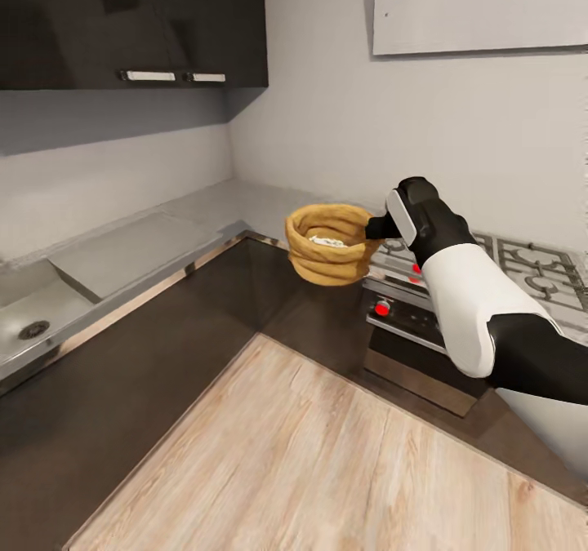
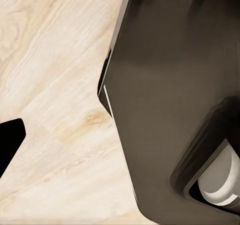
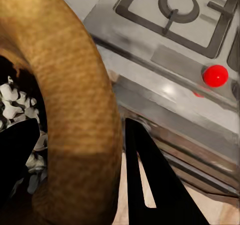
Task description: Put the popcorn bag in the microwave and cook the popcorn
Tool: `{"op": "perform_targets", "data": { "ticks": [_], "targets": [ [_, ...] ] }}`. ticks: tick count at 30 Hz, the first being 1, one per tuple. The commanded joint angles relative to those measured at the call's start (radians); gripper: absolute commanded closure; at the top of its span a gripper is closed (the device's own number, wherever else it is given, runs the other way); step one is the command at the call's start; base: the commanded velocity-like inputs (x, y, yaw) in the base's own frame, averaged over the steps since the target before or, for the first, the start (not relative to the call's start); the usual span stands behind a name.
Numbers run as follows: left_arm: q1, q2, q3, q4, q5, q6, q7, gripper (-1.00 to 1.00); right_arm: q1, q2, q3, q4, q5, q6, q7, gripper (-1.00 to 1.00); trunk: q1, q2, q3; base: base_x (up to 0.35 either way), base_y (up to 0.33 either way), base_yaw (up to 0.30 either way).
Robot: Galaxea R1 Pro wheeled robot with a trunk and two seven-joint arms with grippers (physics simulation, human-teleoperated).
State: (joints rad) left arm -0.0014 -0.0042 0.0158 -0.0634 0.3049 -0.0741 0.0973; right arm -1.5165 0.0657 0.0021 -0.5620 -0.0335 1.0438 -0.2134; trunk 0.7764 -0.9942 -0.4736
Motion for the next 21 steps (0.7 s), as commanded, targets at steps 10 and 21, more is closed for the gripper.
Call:
{"op": "perform_targets", "data": {
  "ticks": [10,21],
  "targets": [
    [0.0,0.001,0.0,0.0,0.005,-0.003,0.002,-1.0,-0.001,0.002,-0.001,-0.006,-0.006,0.003,-0.001,1.0,-0.001,-0.001,-0.001,-0.346,0.0,0.0],
    [0.0,0.0,0.0,0.0,0.005,-0.003,0.002,-1.0,-0.001,0.009,0.004,-0.006,-0.006,0.003,-0.003,1.0,-0.001,-0.001,-0.001,-0.346,0.0,0.0]
  ]
}}
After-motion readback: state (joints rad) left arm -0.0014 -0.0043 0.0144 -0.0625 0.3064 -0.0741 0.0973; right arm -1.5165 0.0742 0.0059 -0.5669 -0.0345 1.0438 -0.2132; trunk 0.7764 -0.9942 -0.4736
